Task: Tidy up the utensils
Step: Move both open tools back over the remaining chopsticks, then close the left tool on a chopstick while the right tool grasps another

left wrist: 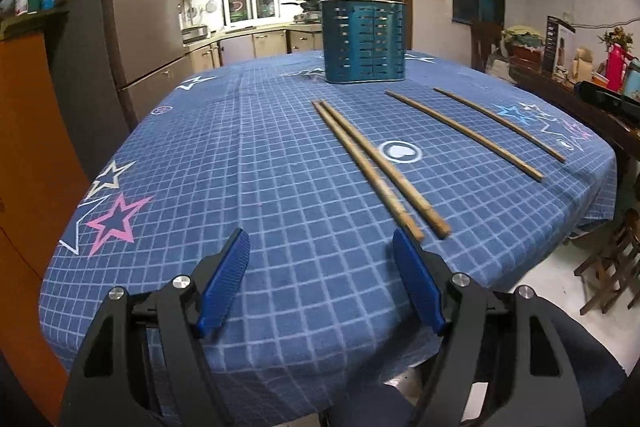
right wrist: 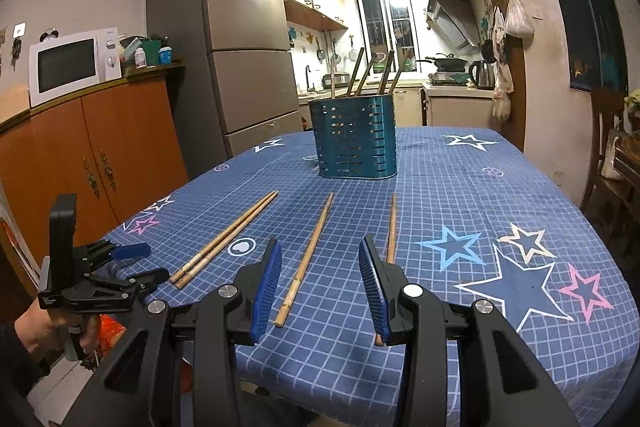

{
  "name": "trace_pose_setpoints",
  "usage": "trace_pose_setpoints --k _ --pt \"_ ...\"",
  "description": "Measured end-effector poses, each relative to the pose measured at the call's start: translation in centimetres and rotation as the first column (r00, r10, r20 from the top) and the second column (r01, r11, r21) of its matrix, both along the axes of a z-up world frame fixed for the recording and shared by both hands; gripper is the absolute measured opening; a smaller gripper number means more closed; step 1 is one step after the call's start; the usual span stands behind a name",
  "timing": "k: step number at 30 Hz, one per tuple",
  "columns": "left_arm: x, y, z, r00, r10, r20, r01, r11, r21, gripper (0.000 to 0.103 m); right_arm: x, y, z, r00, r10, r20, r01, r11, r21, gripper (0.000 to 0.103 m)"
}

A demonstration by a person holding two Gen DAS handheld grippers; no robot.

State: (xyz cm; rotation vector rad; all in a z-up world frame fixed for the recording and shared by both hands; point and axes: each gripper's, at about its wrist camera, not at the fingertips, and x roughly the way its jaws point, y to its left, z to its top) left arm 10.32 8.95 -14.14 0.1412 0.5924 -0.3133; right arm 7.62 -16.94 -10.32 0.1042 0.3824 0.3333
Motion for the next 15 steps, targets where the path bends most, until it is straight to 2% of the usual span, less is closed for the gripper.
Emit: trace_pose_setpoints --k 5,8,9,11,13,15 --pt "-1.5 -1.0 0.6 0.999 -0.046 0.022 0.047 0.999 -0.015 0.071 -0.1 0.0 -0.4 1.000 0.002 -0.009 -0.002 1.000 0.005 0.042" --pt "-1.5 -1.5 0.3 0.999 -0.044 0.017 0.044 0.999 0.010 0.069 0.0 0.0 -0.6 1.000 0.001 -0.016 -0.001 1.000 0.007 0.042" --pt "-1.3 -1.6 0.2 0.999 -0.043 0.013 0.042 0.999 0.018 0.063 0.0 0.0 -0.7 1.000 0.001 -0.016 0.000 1.000 0.008 0.042" --pt "-1.1 -1.9 0.0 0.999 -0.035 0.012 0.034 0.999 0.022 0.058 0.0 0.0 -0.7 1.000 0.000 -0.016 0.000 1.000 0.009 0.042" --pt "-1.0 -2.2 0.0 0.999 -0.033 0.012 0.032 0.999 0.023 0.048 -0.1 0.0 -0.7 1.000 -0.001 -0.015 0.001 1.000 0.011 0.042" --pt "-1.0 -2.7 0.0 0.999 -0.030 0.020 0.029 0.999 0.031 0.042 -0.1 -0.1 -0.8 1.000 -0.002 -0.019 0.002 1.000 0.011 0.042"
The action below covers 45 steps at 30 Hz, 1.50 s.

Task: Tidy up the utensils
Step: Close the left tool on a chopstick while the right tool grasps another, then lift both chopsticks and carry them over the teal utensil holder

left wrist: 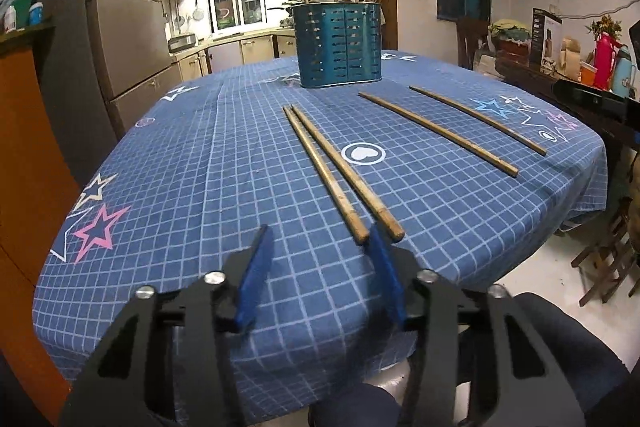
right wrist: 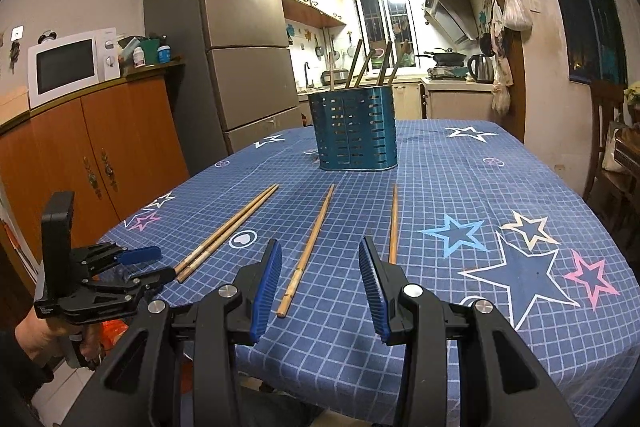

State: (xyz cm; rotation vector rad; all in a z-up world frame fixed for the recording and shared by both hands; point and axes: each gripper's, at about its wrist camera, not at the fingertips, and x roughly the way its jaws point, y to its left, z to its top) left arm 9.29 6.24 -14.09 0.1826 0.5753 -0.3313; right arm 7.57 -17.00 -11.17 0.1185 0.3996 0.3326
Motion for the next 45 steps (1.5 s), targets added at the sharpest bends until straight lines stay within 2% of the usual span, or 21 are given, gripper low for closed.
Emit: trace_pose_setpoints --k 7,11,16,20,27,33,35,36,45 --pt "-0.2 -1.8 -0.3 0.999 0.011 0.035 -0.011 1.000 0.008 0.026 -0.1 0.7 -0.8 1.000 0.023 -0.016 -0.023 1.000 -0.005 0.041" --pt "-0.4 -2.5 -0.5 0.998 0.002 0.055 -0.003 1.000 0.016 0.014 -0.3 2.2 -2.1 0.998 0.056 -0.034 -0.057 0.998 -0.017 0.032" --pt "-0.1 -2.5 -0.6 0.997 0.013 0.075 -0.014 1.000 0.014 0.013 -0.3 4.6 -4.1 0.997 0.063 -0.042 -0.066 0.996 -0.055 0.029" --pt "0.1 -2.1 -0.7 0.996 0.016 0.087 -0.017 1.000 0.012 0.016 0.1 5.6 -5.9 1.000 0.017 -0.024 -0.019 0.997 -0.073 0.029" --pt "0.0 -1.8 -0.9 0.994 0.022 0.104 -0.021 1.000 -0.012 0.016 0.7 6.3 -6.2 0.998 -0.056 0.017 0.057 0.994 -0.092 0.017" --pt "-0.5 -1.9 -1.2 0.991 0.036 0.127 -0.032 0.999 -0.029 0.012 0.6 6.4 -6.5 0.996 -0.075 0.051 0.080 0.992 -0.100 0.016" --pt "-0.7 -1.9 -1.2 0.991 0.039 0.129 -0.034 0.999 -0.039 0.010 0.6 6.4 -6.5 0.995 -0.079 0.058 0.084 0.992 -0.097 0.014" --pt "-0.8 -2.0 -1.2 0.990 0.043 0.132 -0.038 0.998 -0.041 0.009 0.5 6.3 -6.6 0.995 -0.082 0.059 0.087 0.992 -0.089 0.009" --pt "-1.5 -1.8 -1.5 0.985 0.070 0.159 -0.059 0.995 -0.075 0.006 -0.2 6.1 -7.1 0.990 -0.091 0.108 0.097 0.994 -0.058 0.008"
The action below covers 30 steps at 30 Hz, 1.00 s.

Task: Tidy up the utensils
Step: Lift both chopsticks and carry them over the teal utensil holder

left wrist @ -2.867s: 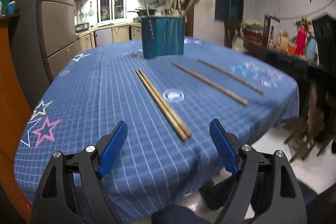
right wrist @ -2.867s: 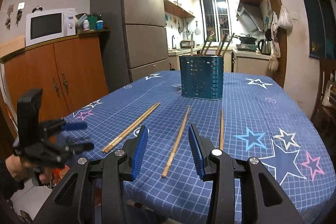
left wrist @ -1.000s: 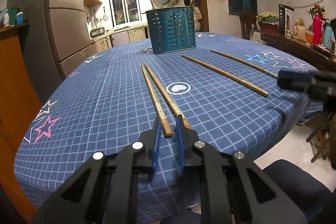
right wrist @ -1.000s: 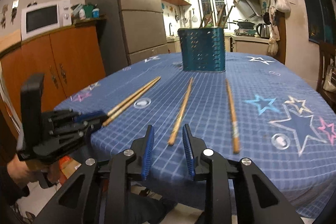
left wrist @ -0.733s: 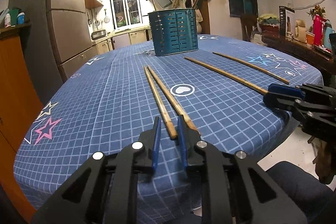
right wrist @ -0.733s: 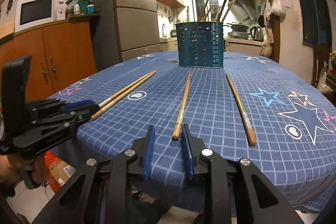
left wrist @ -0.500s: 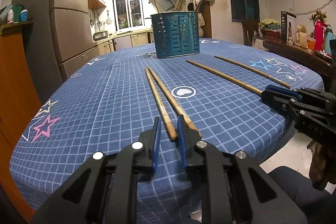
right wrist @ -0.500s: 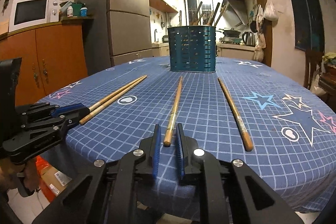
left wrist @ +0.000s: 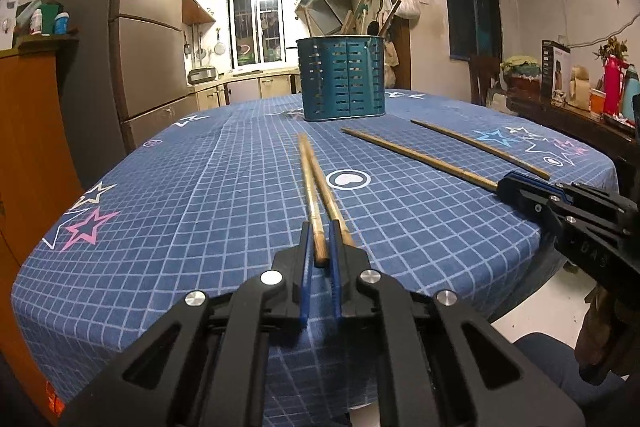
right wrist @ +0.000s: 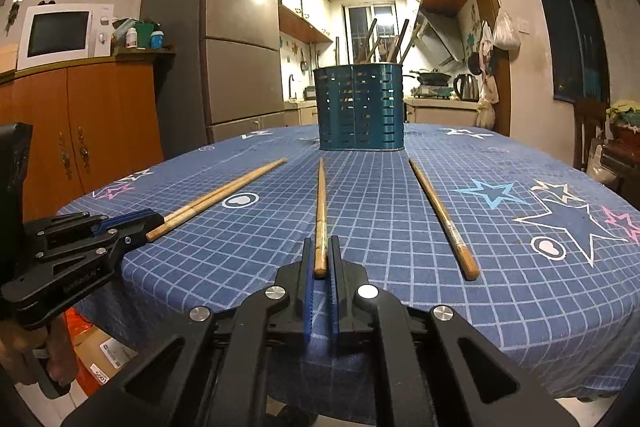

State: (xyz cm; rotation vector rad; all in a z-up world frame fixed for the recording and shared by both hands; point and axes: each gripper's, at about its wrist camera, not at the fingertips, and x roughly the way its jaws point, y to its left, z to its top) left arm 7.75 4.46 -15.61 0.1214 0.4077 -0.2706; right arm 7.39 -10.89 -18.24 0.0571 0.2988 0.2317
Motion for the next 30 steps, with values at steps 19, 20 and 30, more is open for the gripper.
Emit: trace_pose_setpoints --k 19,20,30 --pt "0.9 1.5 17.6 0.948 -0.069 0.312 0.090 0.995 -0.052 0.005 0.0 -2.6 16.2 0.973 0.099 0.209 -0.084 0.993 -0.080 0.008" --pt "1.4 1.3 18.4 0.944 -0.075 0.322 0.095 0.994 -0.049 0.005 0.7 -2.8 17.3 0.974 0.106 0.202 -0.088 0.991 -0.096 0.008" --pt "4.9 0.6 23.7 0.928 -0.102 0.357 0.135 0.988 -0.069 0.005 5.5 -5.2 22.7 0.987 0.124 0.103 -0.114 0.988 -0.101 0.008"
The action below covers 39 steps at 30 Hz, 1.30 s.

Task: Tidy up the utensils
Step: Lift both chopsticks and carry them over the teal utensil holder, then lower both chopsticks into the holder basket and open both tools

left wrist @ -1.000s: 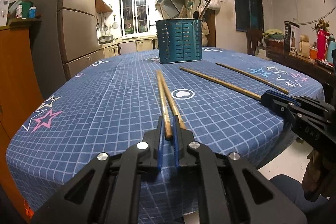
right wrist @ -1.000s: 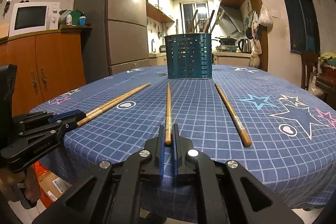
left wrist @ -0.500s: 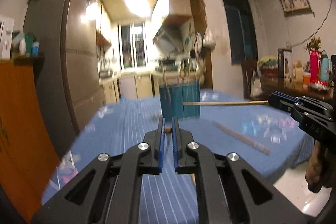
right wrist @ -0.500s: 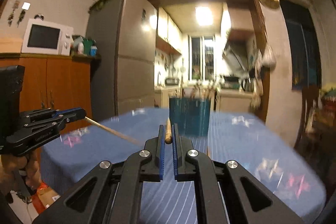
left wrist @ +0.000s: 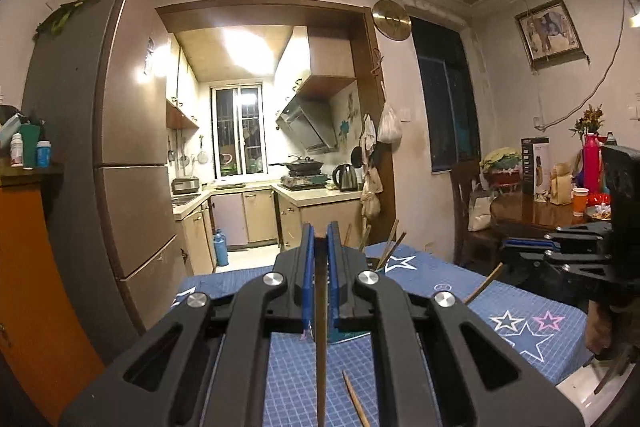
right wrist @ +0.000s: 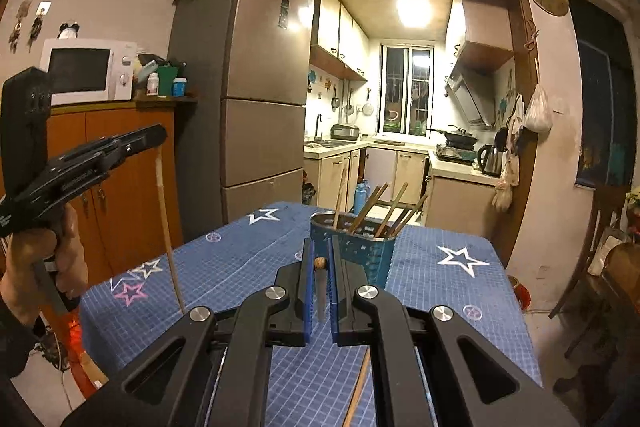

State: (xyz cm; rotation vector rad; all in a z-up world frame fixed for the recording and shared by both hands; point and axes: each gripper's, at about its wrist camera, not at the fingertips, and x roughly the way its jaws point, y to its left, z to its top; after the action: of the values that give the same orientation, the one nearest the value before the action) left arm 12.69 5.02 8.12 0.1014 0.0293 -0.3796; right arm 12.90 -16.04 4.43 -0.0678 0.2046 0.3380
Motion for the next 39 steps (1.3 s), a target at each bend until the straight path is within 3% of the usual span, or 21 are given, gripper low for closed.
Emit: trace_pose_setpoints --k 5,13,17,26,33,39 --pt "1.6 -0.6 1.6 0.999 -0.032 0.003 0.032 0.999 -0.008 0.005 2.0 -0.7 2.6 1.000 0.013 0.005 -0.013 1.000 0.026 0.008" --pt "5.1 -1.0 4.3 0.996 -0.091 0.004 0.091 0.992 -0.090 0.005 7.0 -2.1 7.7 0.999 0.028 -0.039 -0.025 0.996 0.082 0.008" --pt "6.6 -1.9 5.4 0.995 -0.098 0.036 0.101 0.990 -0.097 0.005 10.2 -2.1 10.4 0.997 0.021 -0.071 -0.016 0.997 0.073 0.008" --pt "11.3 -3.4 7.9 0.994 -0.074 0.084 0.085 0.987 -0.133 0.005 14.8 -1.2 16.0 0.999 -0.001 -0.042 0.003 0.999 0.035 0.008" --pt "15.1 -4.2 8.9 0.996 -0.051 0.077 0.063 0.984 -0.164 0.005 17.9 -1.6 18.3 1.000 -0.023 -0.009 0.024 0.999 0.039 0.008" --pt "17.2 -4.9 7.8 0.998 -0.040 0.054 0.049 0.983 -0.175 0.005 20.1 -2.1 18.0 0.999 -0.052 0.001 0.052 0.998 0.041 0.008"
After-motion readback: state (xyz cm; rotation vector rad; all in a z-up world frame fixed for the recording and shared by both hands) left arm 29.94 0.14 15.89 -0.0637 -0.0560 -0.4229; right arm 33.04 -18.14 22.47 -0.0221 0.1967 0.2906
